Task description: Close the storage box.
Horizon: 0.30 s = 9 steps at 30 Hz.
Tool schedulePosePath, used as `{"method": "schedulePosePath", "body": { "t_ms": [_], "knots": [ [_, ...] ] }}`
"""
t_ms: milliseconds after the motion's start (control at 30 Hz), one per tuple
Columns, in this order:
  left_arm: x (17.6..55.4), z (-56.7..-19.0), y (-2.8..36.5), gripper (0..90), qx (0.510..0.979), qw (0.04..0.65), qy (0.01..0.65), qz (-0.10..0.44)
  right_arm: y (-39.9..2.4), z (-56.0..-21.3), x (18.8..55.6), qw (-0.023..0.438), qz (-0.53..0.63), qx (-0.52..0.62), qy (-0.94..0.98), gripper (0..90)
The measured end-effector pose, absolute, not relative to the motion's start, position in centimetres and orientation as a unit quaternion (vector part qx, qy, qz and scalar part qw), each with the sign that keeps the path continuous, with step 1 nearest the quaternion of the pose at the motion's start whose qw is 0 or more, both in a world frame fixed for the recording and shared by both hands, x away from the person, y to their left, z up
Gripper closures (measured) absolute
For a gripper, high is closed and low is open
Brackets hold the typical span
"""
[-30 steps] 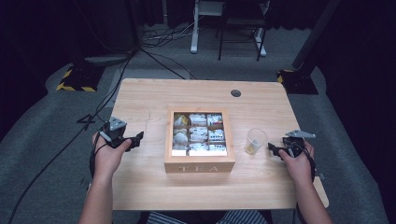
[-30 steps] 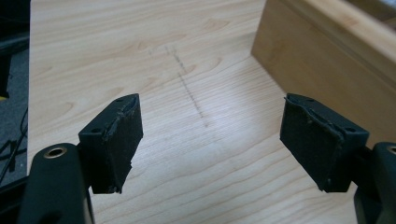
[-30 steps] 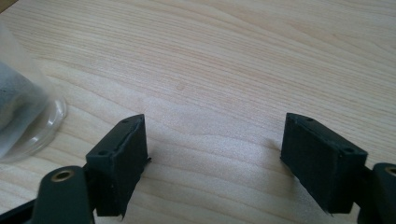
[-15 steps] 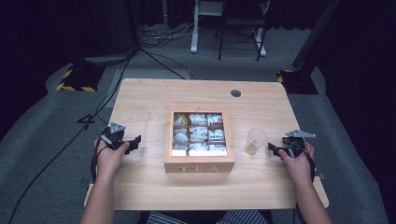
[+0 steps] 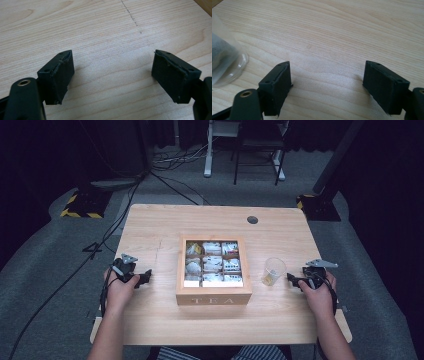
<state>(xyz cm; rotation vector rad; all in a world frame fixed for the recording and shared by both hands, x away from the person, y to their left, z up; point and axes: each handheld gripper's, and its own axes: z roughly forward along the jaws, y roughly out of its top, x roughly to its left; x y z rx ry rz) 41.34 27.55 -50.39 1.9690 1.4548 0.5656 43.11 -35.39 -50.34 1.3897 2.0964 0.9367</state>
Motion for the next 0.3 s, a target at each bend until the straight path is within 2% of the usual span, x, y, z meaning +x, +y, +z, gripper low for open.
{"method": "schedulePosePath", "body": {
  "t_ms": [300],
  "knots": [
    [41.36, -50.39, 27.54, 17.4, 0.747, 0.309, 0.55, 0.212, -35.39, -50.34, 43.12, 0.227, 0.34, 0.504, 0.761, 22.8]
  ]
}}
